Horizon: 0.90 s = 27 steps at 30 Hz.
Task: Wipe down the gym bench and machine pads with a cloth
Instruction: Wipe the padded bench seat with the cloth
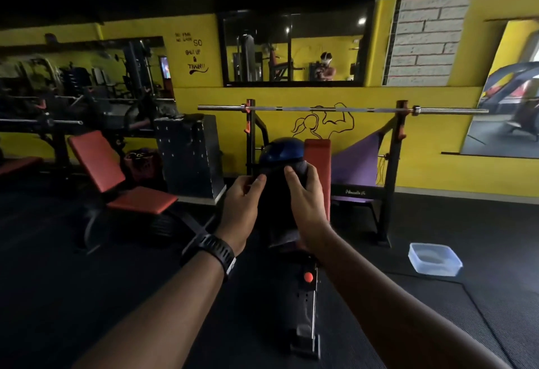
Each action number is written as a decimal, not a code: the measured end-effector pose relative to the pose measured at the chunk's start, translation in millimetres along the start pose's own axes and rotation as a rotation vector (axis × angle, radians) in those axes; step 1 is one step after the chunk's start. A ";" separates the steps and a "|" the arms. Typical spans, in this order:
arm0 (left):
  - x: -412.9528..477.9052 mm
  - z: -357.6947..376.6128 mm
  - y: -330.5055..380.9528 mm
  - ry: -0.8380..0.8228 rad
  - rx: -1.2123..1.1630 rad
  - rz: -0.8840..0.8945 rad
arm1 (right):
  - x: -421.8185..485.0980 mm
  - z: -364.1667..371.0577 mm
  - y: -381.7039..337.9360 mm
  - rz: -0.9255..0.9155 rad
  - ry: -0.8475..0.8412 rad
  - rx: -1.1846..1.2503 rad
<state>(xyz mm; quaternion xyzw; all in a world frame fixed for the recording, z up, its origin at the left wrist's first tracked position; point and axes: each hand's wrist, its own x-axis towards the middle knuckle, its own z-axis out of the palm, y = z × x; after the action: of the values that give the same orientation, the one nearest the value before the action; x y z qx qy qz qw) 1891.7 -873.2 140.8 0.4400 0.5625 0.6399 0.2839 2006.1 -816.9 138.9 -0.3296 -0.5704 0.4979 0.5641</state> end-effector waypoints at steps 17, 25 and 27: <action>428.1 8.5 -133.2 -0.192 0.018 0.006 | 368.5 112.2 160.9 0.034 0.255 -0.124; 642.1 38.3 -218.2 -0.317 0.152 0.032 | 563.4 143.5 272.9 0.031 0.391 -0.184; 700.0 49.7 -230.0 -0.328 0.179 0.040 | 616.5 147.7 291.1 0.036 0.413 -0.207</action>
<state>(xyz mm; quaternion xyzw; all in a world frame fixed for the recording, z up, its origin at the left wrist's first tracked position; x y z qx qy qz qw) 1589.2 -201.7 87.4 0.5732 0.5545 0.5122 0.3187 1718.3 -184.3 79.3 -0.4906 -0.4848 0.3688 0.6231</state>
